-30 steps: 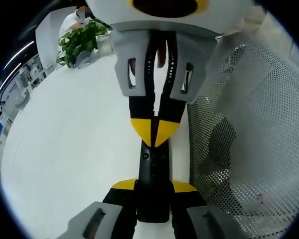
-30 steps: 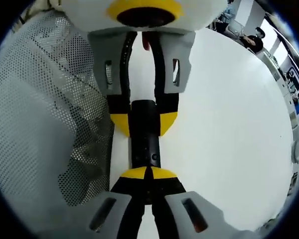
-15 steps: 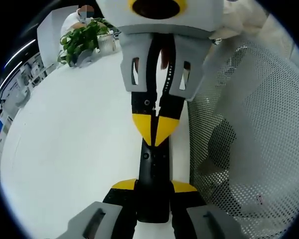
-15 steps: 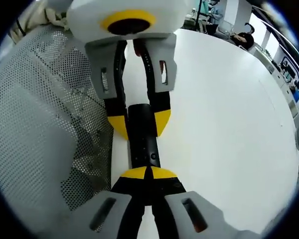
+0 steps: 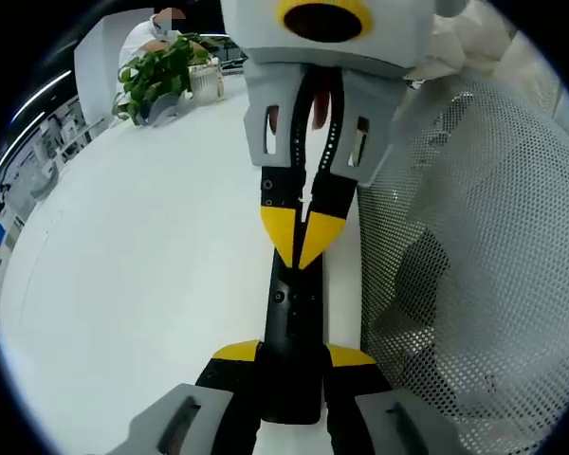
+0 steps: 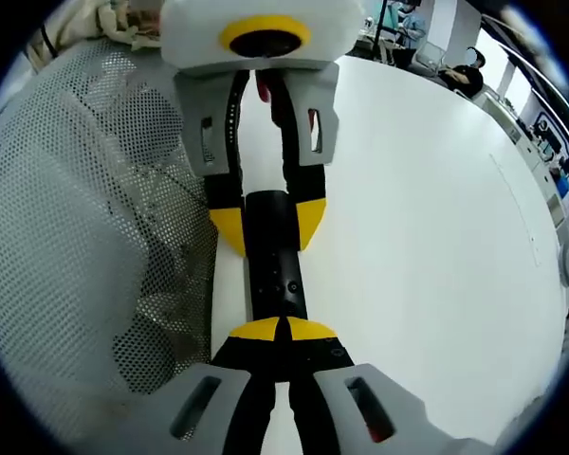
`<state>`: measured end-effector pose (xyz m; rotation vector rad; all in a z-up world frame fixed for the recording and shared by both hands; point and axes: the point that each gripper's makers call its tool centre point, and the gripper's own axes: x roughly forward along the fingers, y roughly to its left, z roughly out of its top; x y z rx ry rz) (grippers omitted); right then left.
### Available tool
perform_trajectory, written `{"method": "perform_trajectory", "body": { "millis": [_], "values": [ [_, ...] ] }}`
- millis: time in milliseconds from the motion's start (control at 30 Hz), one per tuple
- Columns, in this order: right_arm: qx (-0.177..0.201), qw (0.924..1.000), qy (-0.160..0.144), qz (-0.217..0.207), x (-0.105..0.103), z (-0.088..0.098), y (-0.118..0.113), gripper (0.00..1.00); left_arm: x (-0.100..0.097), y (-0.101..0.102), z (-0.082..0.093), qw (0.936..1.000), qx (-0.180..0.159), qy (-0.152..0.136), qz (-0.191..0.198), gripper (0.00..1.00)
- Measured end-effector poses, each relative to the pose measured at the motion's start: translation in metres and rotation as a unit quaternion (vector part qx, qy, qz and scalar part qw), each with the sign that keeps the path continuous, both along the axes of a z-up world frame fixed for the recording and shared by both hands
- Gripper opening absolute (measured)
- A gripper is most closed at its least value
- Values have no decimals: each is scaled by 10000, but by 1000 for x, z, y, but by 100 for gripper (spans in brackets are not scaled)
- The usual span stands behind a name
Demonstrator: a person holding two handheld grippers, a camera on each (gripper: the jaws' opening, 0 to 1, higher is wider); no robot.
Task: Press the specified remote control buttons in sequence, fully releasing each button before pressing the next.
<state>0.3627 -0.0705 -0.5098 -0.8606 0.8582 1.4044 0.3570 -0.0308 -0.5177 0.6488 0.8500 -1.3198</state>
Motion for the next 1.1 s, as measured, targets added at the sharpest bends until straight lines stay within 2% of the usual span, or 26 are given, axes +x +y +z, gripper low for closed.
{"method": "perform_trajectory", "body": {
  "millis": [433, 600, 900, 1100],
  "values": [
    [-199, 9998, 96, 13, 0, -1, 0, 0, 0, 0, 0, 10000, -38, -2, -9, 25],
    [-262, 9996, 38, 75, -1, -1, 0, 0, 0, 0, 0, 10000, -36, -7, -12, 25],
    [-83, 10000, 20, -12, 0, 0, -1, 0, 0, 0, 0, 10000, -26, -23, -18, 25],
    [-141, 9999, 68, -46, 0, 0, -1, 0, -1, 0, 1, 10000, -40, -5, -18, 24]
  ]
}}
